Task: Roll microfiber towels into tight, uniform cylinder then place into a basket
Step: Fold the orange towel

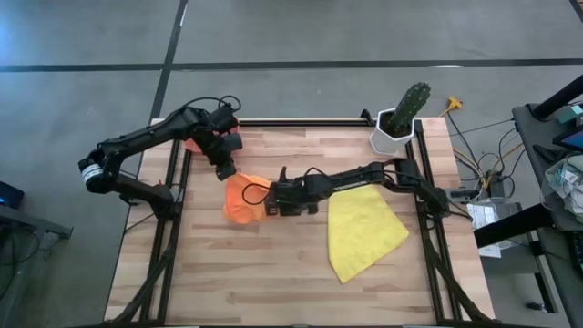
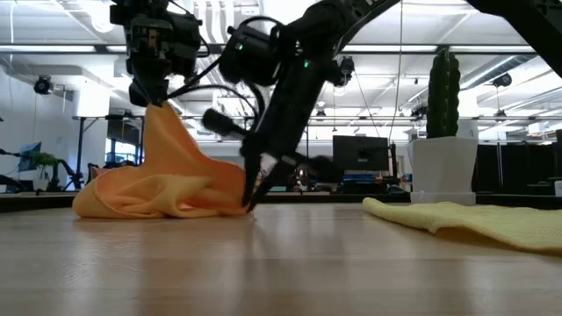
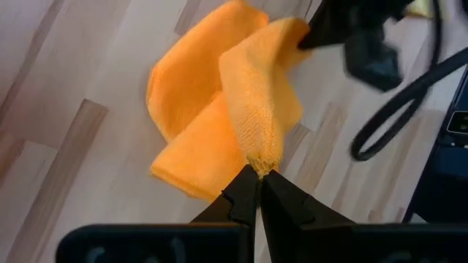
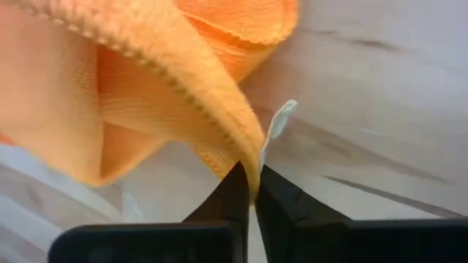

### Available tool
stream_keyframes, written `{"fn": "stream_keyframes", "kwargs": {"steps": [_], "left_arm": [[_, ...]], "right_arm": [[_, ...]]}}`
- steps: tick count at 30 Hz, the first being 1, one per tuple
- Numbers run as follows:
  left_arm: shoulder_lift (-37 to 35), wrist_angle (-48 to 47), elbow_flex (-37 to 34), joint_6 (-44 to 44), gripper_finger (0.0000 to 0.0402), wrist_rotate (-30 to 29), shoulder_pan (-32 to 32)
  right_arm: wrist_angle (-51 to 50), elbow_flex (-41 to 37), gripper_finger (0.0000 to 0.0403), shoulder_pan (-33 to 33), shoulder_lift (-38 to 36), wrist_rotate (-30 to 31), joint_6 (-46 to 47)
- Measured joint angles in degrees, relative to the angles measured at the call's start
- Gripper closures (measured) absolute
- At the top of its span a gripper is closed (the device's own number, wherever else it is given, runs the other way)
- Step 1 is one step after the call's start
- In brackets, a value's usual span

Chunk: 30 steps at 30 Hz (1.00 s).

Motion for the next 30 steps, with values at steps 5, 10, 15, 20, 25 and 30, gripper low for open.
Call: {"fn": "stream_keyframes", "kwargs": {"steps": [5, 10, 15, 20, 25, 30], "left_arm": [[-0.63, -1.12, 0.48, -0.04, 0.0402, -0.02, 0.0], [-2.79, -3.24, 2.4, -0.15, 0.0402, -0.07, 0.0], [-5.51, -6.22, 7.47, 0.01, 0.0402, -0.27, 0.02], [-7.85, -7.4, 14.64, 0.07, 0.0402, -3.23, 0.02], [-8.22, -10.86, 23.1, 2.11, 0.0402, -8.87, 0.27], [-7.79, -12.78, 30.95, 4.57, 0.0402, -14.29, 0.37]], "right_arm": [[-5.67, 0.0, 0.0394, 0.0, -4.98, 4.38, -6.51], [-7.4, 0.02, 0.0394, 0.0, -12.34, 10.03, -15.13], [-8.4, 0.02, 0.0394, -0.02, -19.72, 12.99, -29.39], [-10.5, 0.02, 0.0395, -0.27, -26.5, 16.78, -44.6], [-11.64, 0.02, 0.0395, -1.75, -32.32, 18.14, -52.18], [-11.78, 0.02, 0.0395, -3.27, -37.94, 18.6, -56.03]]}}
